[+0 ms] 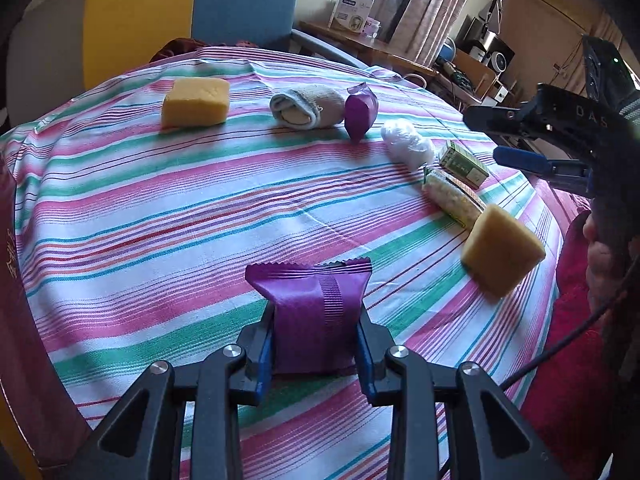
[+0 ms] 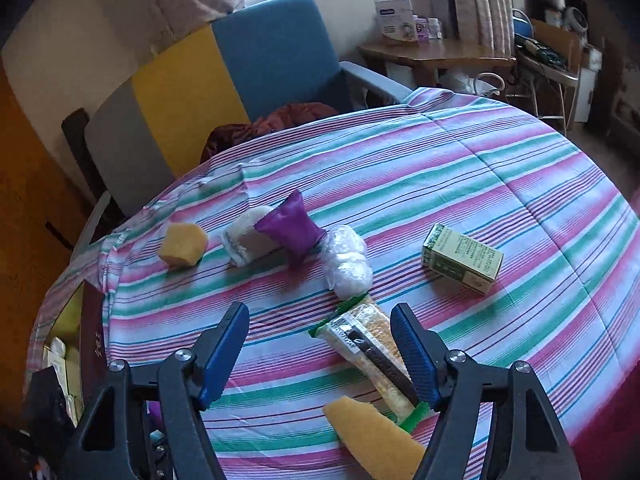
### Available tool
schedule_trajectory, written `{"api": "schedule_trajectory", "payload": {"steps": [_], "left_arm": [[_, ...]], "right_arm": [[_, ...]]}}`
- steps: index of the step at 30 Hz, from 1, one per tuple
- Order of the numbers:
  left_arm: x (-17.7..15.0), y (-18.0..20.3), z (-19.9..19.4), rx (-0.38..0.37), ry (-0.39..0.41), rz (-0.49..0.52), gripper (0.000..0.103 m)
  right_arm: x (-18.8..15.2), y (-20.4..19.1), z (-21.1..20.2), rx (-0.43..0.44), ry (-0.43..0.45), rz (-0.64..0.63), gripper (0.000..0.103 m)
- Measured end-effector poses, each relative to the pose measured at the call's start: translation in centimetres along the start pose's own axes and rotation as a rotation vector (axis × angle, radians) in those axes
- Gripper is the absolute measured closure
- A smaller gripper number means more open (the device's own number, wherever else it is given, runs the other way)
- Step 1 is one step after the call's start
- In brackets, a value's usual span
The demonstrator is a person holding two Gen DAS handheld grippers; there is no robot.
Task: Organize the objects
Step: 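Grasp the purple wrapped packet with the left tool, then grasp the white plastic bag with right tool while left lifts the purple packet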
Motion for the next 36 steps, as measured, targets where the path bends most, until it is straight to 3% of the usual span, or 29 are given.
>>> {"api": "schedule_trajectory", "payload": {"steps": [7, 15, 17, 18, 21, 25, 28, 32, 36], "left_arm": [[-0.3, -0.4, -0.1, -0.028, 0.018, -0.017, 0.07], [-0.6, -0.7, -0.1, -0.044, 0.028, -0.029, 0.07], [-0.6, -0.8, -0.1, -0.048, 0.029, -0.036, 0.07], [-0.6, -0.9, 0.0, -0.05, 0.029, -0.036, 0.07], [-0.6, -0.8, 0.0, -0.047, 0.032, -0.025, 0.07], [-0.7, -0.6, -0.1, -0.038, 0.046, -0.017, 0.07], [-0.8, -0.7, -0.3, -0.04, 0.045, -0.021, 0.07], [-0.9, -0.5, -1.0, -0.021, 0.031, -0.011, 0.071], [-1.7, -0.2, -2.4, -0.002, 0.024, 0.005, 0.071]], "right_arm": [[1.5, -0.8, 2.1, -0.058, -0.058, -0.045, 0.032], [4.8, -1.4, 9.3, -0.227, -0.214, -0.138, 0.035], [5.0, -0.8, 11.3, -0.264, -0.254, -0.134, 0.051], [4.9, -0.6, 12.0, -0.269, -0.268, -0.141, 0.066], [4.9, -0.9, 11.9, -0.284, -0.237, -0.189, 0.069], [5.7, -1.9, 7.6, -0.183, -0.124, -0.183, 0.069], [5.5, -2.7, 4.6, -0.062, -0.091, -0.169, 0.068], [2.4, -4.4, 3.5, 0.018, -0.119, -0.195, 0.068], [-1.4, -5.0, 4.9, 0.035, -0.189, -0.202, 0.068]]}}
Point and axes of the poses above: each gripper's, at about its wrist camera, not at the fingertips, and z roughly the way its jaws point, y to its right, x to its top, the point moved 2 cm from there along z, roughly the way its jaws point, and after that the axes turned 12 degrees about z, right-handed, at the moved point
